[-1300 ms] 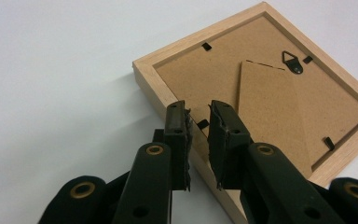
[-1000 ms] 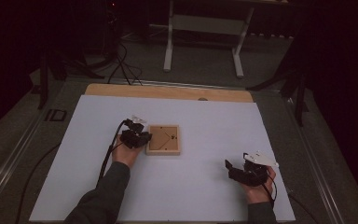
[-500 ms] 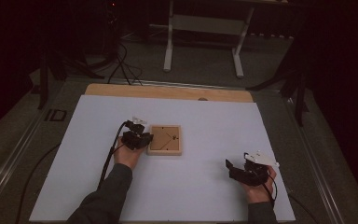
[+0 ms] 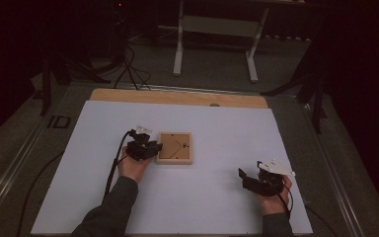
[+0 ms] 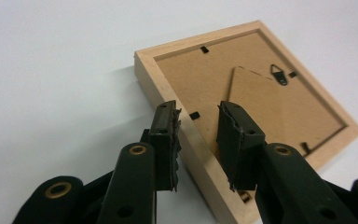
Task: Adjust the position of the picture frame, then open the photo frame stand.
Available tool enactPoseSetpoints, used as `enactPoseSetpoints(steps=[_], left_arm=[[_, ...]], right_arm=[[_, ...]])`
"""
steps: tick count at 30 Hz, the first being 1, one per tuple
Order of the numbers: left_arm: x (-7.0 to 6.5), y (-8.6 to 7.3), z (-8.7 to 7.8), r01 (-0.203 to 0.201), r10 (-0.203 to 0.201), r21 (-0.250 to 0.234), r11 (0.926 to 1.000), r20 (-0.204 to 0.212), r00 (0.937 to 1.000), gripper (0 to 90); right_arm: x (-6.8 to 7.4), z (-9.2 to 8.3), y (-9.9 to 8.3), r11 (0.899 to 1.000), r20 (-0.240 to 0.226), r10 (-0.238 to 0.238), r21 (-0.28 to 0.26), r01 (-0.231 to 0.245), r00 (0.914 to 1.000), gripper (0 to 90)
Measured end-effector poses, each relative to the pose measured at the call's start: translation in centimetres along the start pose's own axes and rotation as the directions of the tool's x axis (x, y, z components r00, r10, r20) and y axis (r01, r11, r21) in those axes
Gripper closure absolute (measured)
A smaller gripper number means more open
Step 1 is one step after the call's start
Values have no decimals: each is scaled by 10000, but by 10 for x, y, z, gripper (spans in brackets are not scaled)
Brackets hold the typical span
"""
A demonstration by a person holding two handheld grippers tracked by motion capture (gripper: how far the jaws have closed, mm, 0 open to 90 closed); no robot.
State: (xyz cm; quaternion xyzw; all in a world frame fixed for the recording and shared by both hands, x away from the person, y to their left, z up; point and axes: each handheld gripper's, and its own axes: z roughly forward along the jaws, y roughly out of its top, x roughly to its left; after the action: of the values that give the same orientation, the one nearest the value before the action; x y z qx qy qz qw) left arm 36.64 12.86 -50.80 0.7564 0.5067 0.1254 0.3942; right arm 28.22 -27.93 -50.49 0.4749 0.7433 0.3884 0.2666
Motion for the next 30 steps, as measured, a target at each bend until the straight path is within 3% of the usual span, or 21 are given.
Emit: enactPoseSetpoints(steps=[12, 19, 21, 25, 30], left_arm=[[-1, -7, -25, -381, 397, -518, 9979, 311, 9987, 605], [1, -16, -34, -727, 765, -565, 9957, 671, 9948, 599], [3, -16, -36, -614, 666, -591, 9964, 907, 9936, 596], [1, -17, -38, -738, 812, -760, 9944, 991, 9918, 597], [-4, -17, -36, -998, 1057, -743, 9922, 794, 9912, 592]], right_arm=[[1, -2, 0, 9999, 27, -105, -82, 105, 9999, 245], [4, -3, -1, 9997, 56, -211, -86, 211, 9998, 262], [5, -4, -1, 9996, 22, -264, -128, 264, 9996, 277], [7, -5, 0, 9994, -2, -268, -239, 268, 9996, 292], [13, -7, 1, 9986, -91, -307, -437, 303, 9995, 355]])
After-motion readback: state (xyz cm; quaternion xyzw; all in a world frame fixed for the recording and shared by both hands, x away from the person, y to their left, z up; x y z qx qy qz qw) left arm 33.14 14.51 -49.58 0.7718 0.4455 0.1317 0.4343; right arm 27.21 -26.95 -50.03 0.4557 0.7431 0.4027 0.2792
